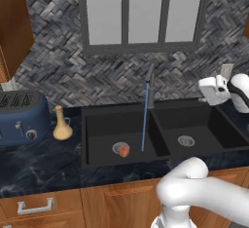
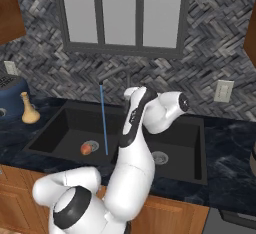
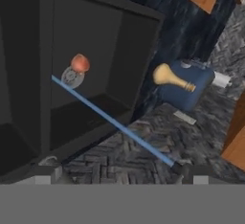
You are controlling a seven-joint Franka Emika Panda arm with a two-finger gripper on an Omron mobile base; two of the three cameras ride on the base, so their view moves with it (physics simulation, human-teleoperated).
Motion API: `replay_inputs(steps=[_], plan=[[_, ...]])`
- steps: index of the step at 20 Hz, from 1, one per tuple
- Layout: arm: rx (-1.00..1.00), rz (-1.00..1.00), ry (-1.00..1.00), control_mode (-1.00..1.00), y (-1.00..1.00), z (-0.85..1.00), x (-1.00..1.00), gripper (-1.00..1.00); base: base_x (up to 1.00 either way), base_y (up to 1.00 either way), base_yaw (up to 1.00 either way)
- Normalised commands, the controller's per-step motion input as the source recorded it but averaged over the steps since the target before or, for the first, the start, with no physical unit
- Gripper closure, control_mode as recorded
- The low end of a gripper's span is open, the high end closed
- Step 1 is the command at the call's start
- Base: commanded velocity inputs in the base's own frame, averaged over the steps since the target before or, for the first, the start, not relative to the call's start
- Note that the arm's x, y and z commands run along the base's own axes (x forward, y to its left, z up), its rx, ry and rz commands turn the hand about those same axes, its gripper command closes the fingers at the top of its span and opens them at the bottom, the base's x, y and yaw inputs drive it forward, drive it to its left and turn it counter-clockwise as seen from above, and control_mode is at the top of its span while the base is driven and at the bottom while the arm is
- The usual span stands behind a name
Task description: Turn on the sink faucet. Then move the onion from the counter to the sink. Turn off the sink. Move the vegetable from the sink to the pot next to the stove. Finally move the pot to the rear left burner.
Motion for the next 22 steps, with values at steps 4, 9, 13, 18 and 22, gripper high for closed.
replay_inputs(steps=[4,9,13,18,22], plan=[[0.25,-0.13,0.21,-1.00,-0.01,0.07,-0.41,-1.00,0.00,0.00,0.00],[0.28,-0.17,0.23,-1.00,0.00,0.08,-0.25,-1.00,0.00,0.00,0.00],[0.28,-0.17,0.25,-1.00,0.00,0.07,-0.01,-1.00,0.00,0.00,0.00],[0.26,-0.14,0.26,-1.00,0.00,0.06,0.03,-1.00,0.00,0.00,0.00],[0.23,-0.15,0.28,-1.00,-0.04,0.00,0.03,-1.00,0.00,0.00,0.00]])
